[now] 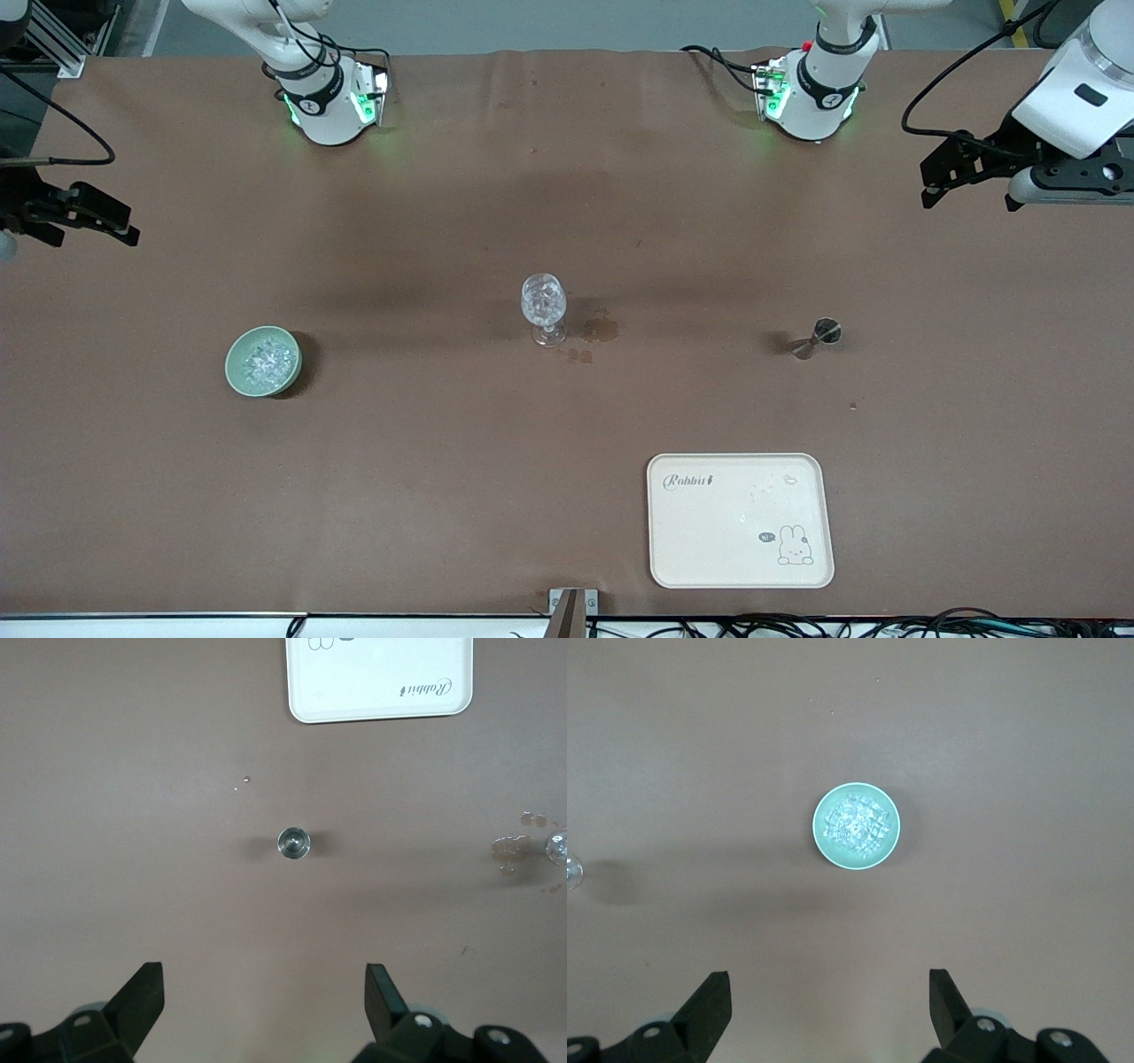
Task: Pour wine and add ice with both arms
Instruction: 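Reach the left gripper to the jigger while the right gripper reaches the bowl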
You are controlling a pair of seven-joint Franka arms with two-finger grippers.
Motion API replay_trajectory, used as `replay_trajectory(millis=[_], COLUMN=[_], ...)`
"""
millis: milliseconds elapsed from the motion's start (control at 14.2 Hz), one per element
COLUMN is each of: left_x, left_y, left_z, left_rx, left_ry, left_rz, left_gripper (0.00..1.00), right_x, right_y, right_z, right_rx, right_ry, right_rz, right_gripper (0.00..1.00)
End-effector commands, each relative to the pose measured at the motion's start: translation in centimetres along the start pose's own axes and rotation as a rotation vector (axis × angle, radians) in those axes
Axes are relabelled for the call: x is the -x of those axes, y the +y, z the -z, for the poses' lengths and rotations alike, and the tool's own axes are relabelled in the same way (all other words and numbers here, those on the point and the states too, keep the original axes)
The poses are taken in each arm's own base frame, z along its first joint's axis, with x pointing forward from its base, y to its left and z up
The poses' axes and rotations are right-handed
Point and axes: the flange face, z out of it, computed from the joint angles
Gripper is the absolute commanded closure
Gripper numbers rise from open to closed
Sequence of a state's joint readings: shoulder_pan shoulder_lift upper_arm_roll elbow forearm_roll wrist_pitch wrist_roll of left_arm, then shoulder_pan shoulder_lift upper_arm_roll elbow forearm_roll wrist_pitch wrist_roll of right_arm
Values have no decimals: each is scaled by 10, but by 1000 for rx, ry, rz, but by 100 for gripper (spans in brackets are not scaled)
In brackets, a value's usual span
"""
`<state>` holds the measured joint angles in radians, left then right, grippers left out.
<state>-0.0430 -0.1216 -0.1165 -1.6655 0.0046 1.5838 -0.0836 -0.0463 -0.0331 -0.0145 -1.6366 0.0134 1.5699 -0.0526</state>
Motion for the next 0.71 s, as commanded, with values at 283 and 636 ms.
replay_trajectory(millis=[283, 636], left_x=[-22, -57], left_y=[-10, -98], left_z=[8, -52], left_rx=[-1, 26], left_ry=[19, -73], left_rz=[13, 144], left_gripper=[0, 0], right_x=[8, 7], right_y=[-3, -6], right_z=[0, 3], right_rx=[-6, -7], right_ry=[9, 20], right_rz=[8, 13], right_gripper=[1, 1])
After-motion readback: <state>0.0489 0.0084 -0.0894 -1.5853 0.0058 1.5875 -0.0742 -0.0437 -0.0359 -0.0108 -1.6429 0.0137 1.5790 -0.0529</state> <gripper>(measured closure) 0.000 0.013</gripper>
